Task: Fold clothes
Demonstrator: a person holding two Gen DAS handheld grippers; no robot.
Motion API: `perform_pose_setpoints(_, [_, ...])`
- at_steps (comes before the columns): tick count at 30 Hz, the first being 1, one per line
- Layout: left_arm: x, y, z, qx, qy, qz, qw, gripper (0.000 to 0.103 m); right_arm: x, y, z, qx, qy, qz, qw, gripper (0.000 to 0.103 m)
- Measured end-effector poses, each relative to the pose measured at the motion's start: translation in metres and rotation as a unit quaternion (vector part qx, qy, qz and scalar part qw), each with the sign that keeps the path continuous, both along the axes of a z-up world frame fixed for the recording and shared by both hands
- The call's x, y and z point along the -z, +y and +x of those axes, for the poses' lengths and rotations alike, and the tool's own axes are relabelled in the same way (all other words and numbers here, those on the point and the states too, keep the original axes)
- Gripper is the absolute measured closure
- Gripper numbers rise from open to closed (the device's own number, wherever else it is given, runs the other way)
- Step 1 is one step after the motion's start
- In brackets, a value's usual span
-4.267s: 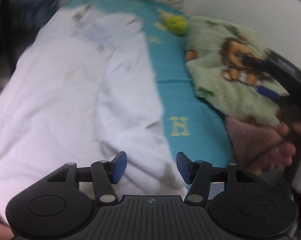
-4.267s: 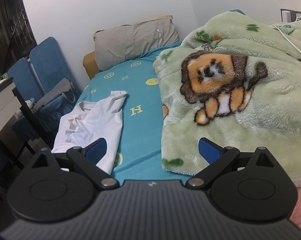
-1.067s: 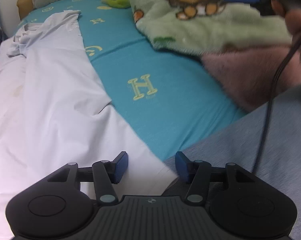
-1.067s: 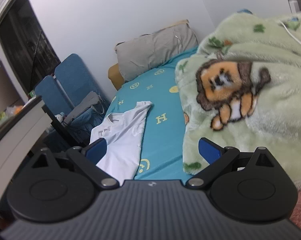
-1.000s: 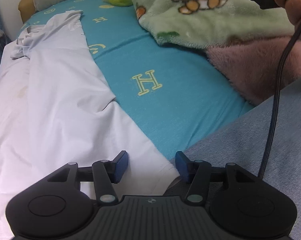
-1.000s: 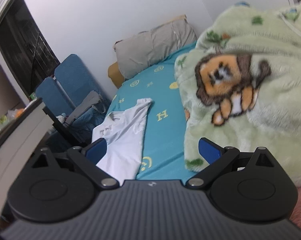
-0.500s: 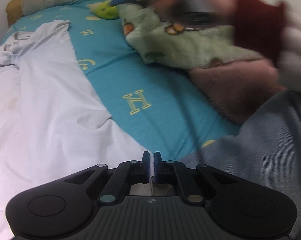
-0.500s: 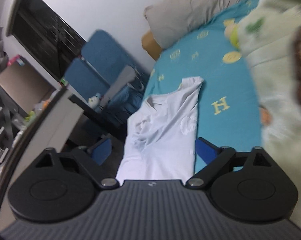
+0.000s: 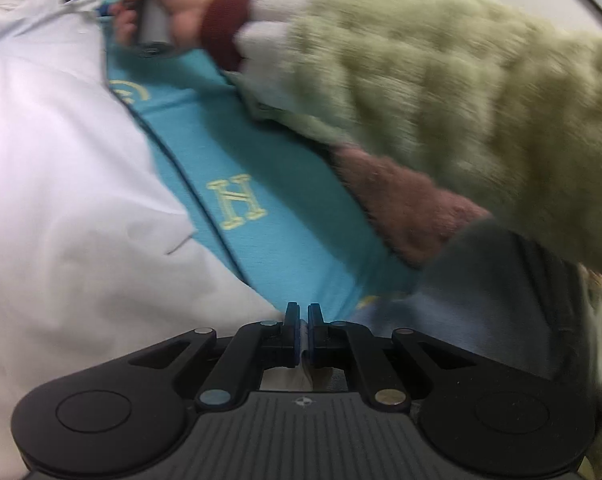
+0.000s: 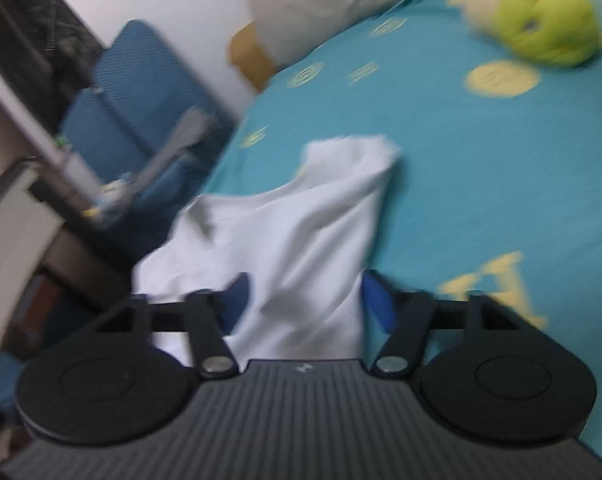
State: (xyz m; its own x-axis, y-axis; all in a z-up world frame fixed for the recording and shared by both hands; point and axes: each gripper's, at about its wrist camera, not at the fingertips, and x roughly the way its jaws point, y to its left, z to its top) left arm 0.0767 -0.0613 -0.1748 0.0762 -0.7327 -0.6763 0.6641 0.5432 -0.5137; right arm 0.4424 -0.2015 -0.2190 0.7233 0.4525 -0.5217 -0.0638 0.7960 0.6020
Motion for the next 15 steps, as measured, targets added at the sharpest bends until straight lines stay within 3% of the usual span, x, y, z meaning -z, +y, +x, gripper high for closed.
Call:
perform_pose_setpoints(2, [-0.001,-0.002,-0.003,0.012,0.001,-0.008,0.9999,0.099,0.001,0.013,0.004,-0.007,-0.001,-0.034,0.999,0.086])
perform_pose_setpoints(3, [-0.001,-0.002,-0.004,0.015,0.002,-0.013,0.9998,0.099,0.000,0.017,0.005,-0.008,0.000,-0.050,0.999,0.089])
perform_pose_setpoints(5, [-0.003,-0.002,-0.007,0.022,0.005,-0.024,0.9995,0.099,-0.007,0.018,0.002,0.002,-0.009,-0.058,0.998,0.094])
perform_pose_setpoints(15, [-0.034,-0.018,-0.025,0.061,-0.034,-0.059,0.9958,0.100,-0.069,-0.027,-0.012,0.030,-0.049,-0.056,0.997,0.095])
